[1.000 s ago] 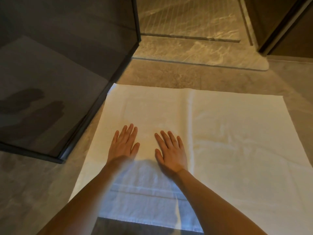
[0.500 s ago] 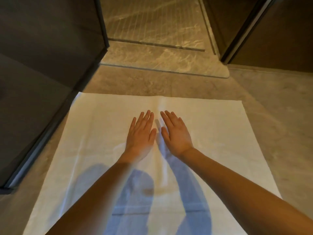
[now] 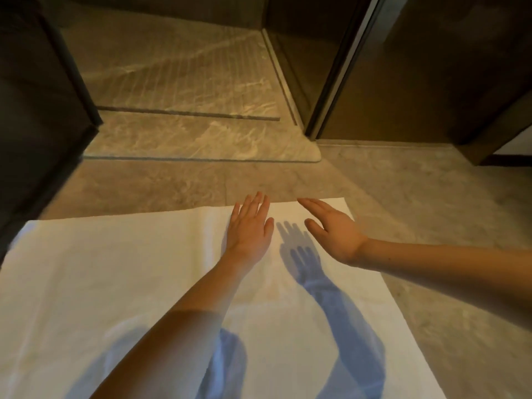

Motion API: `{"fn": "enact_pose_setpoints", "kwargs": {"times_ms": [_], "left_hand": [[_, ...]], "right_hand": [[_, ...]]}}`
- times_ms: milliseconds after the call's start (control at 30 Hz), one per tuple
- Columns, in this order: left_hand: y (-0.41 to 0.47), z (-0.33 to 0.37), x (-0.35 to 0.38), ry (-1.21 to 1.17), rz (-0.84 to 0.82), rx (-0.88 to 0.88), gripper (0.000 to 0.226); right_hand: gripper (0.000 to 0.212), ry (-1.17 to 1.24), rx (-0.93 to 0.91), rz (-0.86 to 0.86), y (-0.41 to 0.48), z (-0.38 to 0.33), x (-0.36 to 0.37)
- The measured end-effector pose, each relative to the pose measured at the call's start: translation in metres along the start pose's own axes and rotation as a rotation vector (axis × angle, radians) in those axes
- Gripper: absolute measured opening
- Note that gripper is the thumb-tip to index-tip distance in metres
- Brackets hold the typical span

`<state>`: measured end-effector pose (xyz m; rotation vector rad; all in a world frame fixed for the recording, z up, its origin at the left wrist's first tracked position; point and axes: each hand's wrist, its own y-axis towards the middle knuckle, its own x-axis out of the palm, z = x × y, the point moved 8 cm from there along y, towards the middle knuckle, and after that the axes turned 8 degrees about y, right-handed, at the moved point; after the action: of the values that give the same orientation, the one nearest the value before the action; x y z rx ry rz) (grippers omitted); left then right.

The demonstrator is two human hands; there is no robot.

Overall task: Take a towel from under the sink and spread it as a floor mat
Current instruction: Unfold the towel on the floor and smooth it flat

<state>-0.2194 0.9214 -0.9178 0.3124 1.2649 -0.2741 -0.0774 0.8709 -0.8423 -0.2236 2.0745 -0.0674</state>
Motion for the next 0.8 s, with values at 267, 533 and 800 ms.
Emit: {"fn": "enact_pose_setpoints", "kwargs": {"times_ms": [267, 533, 800], "left_hand": [[0.029, 0.032, 0.066, 0.216, -0.137, 0.158, 0.057], [0.016, 0.066, 0.106, 0.229, -0.153, 0.209, 0.058], [0.053, 0.052, 0.075, 0.293, -0.149, 0.231, 0.060]], "right_hand": [[0.051, 0.052, 0.151, 0.120, -0.011, 0.111, -0.014], [0.052, 0.093, 0.123, 0.115, 0.017, 0.143, 0.033], [0.054, 0.027, -0.029, 0.136, 0.050, 0.104, 0.077]]}}
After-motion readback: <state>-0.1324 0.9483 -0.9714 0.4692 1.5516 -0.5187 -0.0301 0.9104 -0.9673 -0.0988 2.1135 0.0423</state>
